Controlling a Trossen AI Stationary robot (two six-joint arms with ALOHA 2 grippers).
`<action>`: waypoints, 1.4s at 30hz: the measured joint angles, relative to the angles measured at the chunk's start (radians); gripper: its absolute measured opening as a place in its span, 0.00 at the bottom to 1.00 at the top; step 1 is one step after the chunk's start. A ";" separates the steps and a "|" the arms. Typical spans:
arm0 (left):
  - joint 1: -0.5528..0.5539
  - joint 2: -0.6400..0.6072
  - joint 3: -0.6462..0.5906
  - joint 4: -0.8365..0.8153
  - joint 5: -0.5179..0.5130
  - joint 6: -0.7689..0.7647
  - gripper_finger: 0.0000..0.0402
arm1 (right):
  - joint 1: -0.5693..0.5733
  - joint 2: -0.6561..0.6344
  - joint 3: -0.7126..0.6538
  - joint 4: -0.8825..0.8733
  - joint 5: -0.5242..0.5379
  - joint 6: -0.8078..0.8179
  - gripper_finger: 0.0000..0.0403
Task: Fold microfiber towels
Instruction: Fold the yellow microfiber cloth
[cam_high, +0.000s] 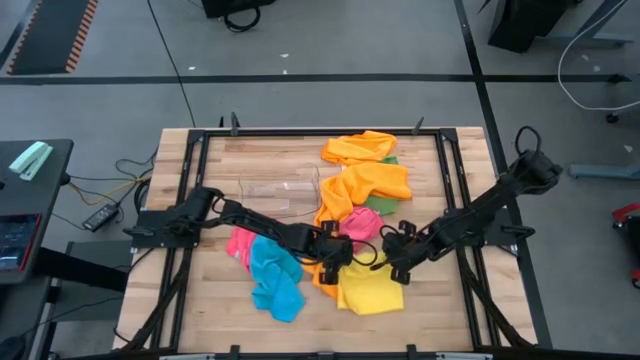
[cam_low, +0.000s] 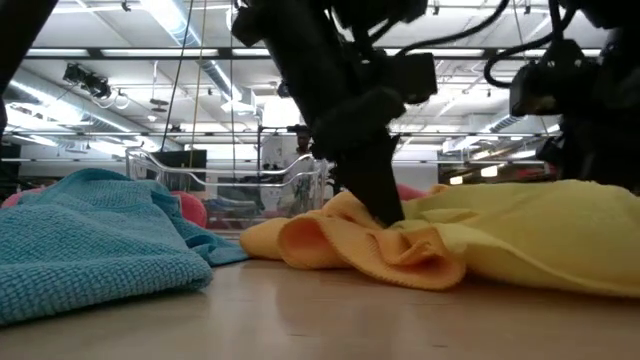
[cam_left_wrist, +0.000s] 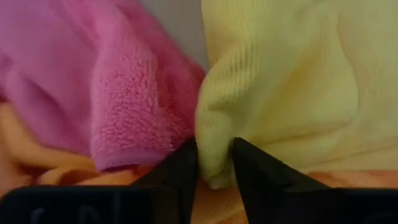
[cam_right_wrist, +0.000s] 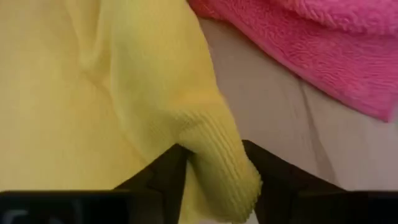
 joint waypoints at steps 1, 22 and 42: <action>-0.003 -0.007 0.001 0.003 -0.006 0.003 0.31 | 0.000 -0.007 0.012 -0.021 0.000 0.000 0.43; -0.134 -0.029 0.000 0.115 -0.051 0.292 0.46 | 0.241 -0.068 0.060 0.009 0.161 -0.021 0.45; -0.136 0.043 0.002 0.126 -0.152 0.527 0.41 | 0.288 0.005 0.060 0.129 0.229 -0.011 0.45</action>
